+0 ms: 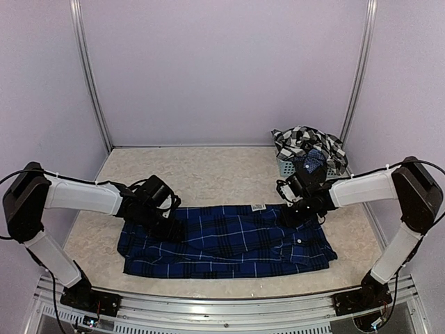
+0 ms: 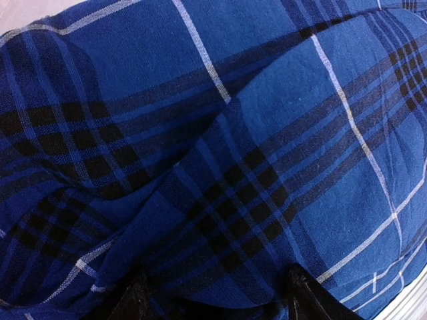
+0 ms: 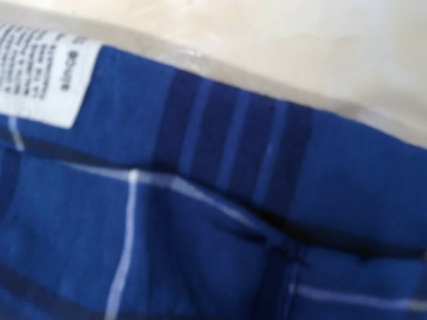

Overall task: Fold and stack the long sleeve shirts
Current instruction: Smooth out the rectangle-folded shirt at the center of the board, then rotate the rectangle-folded shirt at the center of the board.

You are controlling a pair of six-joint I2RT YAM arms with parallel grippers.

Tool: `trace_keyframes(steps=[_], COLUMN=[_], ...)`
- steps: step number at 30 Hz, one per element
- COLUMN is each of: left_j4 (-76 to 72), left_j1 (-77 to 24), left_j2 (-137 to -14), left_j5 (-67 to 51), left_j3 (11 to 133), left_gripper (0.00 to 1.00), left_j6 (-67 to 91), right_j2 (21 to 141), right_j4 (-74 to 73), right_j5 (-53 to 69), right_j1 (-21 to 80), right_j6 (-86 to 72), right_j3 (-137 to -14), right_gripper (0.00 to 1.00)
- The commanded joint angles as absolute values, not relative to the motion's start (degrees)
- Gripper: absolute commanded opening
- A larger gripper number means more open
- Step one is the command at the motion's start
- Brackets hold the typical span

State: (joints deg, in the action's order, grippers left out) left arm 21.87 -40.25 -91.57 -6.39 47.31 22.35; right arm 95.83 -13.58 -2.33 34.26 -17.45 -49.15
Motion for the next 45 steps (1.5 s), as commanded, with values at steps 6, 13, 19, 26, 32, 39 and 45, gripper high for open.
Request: trace_keyframes(steps=[6, 13, 19, 26, 32, 39, 45], left_j4=[18.1, 19.5, 22.5, 17.1, 14.9, 12.9, 15.1], left_j1=[-41.6, -42.8, -43.0, -37.7, -32.5, -26.9, -24.9], left_j2=[-87.5, -81.6, -76.3, -75.6, -81.3, -92.6, -106.9], left_j5=[-5.5, -5.4, -1.3, -3.8, -4.9, -6.3, -5.5], left_j3=[52.0, 46.3, 39.9, 35.1, 36.2, 43.7, 60.5], left_gripper=[0.67, 0.68, 0.69, 0.72, 0.72, 0.72, 0.71], left_j6=[24.9, 35.0, 44.5, 46.1, 42.1, 35.9, 28.9], right_j2=[86.9, 84.8, 85.3, 85.4, 83.9, 81.9, 81.3], right_j4=[-15.0, -16.1, -15.6, -14.7, -15.3, -17.0, -18.0], right_j5=[-0.1, -0.1, -0.1, -0.1, -0.5, -3.3, -2.5], right_j1=[33.7, 33.6, 33.7, 33.7, 33.8, 33.8, 33.7], right_j6=[-15.3, -15.1, -14.7, -15.0, -15.5, -15.6, -15.0], right_j3=[-47.6, -47.6, -48.0, -47.9, -47.3, -47.7, -46.0], right_gripper=[0.27, 0.27, 0.27, 0.28, 0.3, 0.31, 0.33])
